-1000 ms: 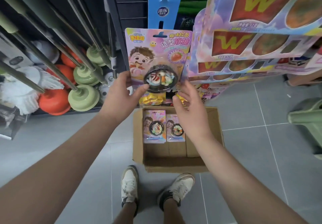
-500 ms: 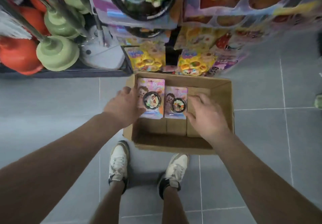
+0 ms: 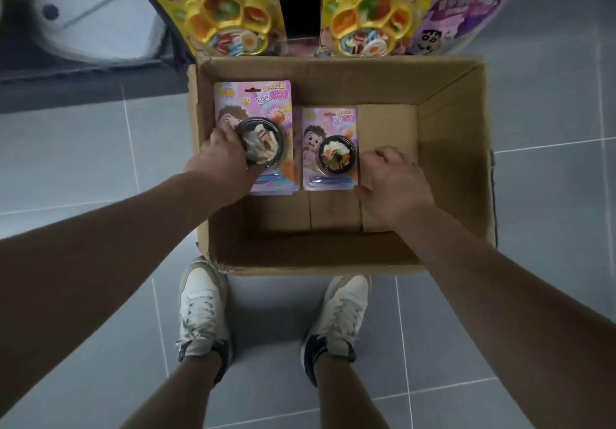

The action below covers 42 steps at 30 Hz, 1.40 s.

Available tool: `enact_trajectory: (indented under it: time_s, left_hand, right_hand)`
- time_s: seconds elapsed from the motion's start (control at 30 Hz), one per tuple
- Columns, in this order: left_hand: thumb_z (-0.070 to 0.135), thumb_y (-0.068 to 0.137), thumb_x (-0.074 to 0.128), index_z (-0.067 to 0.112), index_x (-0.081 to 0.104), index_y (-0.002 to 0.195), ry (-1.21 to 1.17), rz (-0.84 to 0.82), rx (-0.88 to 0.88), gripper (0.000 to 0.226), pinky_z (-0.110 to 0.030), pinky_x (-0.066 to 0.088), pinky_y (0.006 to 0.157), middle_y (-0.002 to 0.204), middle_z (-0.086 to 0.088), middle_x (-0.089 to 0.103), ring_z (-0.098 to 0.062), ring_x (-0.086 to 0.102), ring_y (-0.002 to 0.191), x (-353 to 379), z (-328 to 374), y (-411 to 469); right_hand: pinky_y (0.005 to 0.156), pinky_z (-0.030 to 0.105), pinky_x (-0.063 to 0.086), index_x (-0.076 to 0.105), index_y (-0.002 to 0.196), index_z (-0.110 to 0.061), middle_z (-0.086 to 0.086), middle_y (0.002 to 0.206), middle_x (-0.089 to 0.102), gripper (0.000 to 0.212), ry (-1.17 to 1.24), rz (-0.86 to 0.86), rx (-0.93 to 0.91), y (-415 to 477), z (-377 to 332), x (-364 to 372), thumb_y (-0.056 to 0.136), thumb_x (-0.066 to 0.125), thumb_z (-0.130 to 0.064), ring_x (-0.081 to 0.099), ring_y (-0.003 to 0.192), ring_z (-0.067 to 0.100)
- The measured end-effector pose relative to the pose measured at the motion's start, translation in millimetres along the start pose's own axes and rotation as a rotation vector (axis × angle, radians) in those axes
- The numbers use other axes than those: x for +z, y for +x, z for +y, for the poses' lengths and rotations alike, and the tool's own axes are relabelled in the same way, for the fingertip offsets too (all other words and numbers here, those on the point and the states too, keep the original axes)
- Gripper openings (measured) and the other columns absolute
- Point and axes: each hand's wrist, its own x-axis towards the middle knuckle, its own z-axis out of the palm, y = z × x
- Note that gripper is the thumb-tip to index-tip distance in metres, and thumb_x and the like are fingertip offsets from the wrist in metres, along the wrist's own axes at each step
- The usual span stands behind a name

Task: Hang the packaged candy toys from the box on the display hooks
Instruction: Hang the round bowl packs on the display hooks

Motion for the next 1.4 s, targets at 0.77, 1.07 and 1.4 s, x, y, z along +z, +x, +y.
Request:
enact_trajectory:
  time_s: [0.77, 1.07, 1.4]
  left_hand:
    - [0.037, 0.075, 0.089, 0.022, 0.049, 0.122, -0.578, 0.311, 0.053, 0.063, -0.007, 0.043, 0.059, 0.109, 0.005, 0.066, 0.006, 0.064, 0.089, 7.8, -10.9, 29.9]
    - [0.033, 0.077, 0.087, 0.021, 0.051, 0.122, -0.757, 0.263, 0.084, 0.059, -0.003, 0.048, 0.054, 0.096, 0.014, 0.066, 0.009, 0.065, 0.074, 3.9, -19.6, 25.3]
    - [0.028, 0.077, 0.088, 0.017, 0.052, 0.124, -0.817, 0.24, 0.087, 0.06, -0.008, 0.052, 0.058, 0.096, 0.013, 0.069, 0.011, 0.067, 0.073, 1.8, -29.7, 28.0]
  right_hand:
    - [0.086, 0.032, 0.047, 0.056, 0.13, -0.013, 0.014, 0.127, 0.062, 0.053, 0.779, 0.013, 0.483, 130.4, 5.9, 113.6, 0.09, 0.07, -0.046, 0.06, 0.116, 0.033]
    - [0.069, 0.021, 0.042, 0.059, 0.12, -0.017, 0.008, 0.12, 0.064, 0.038, 0.939, 0.134, 0.569, 131.1, 4.1, 114.2, 0.09, 0.073, -0.036, 0.059, 0.094, 0.022]
    - [0.074, 0.03, 0.048, 0.052, 0.115, -0.013, 0.002, 0.103, 0.062, 0.048, 1.001, 0.124, 0.599, 127.6, -3.3, 105.8, 0.083, 0.082, -0.035, 0.061, 0.096, 0.021]
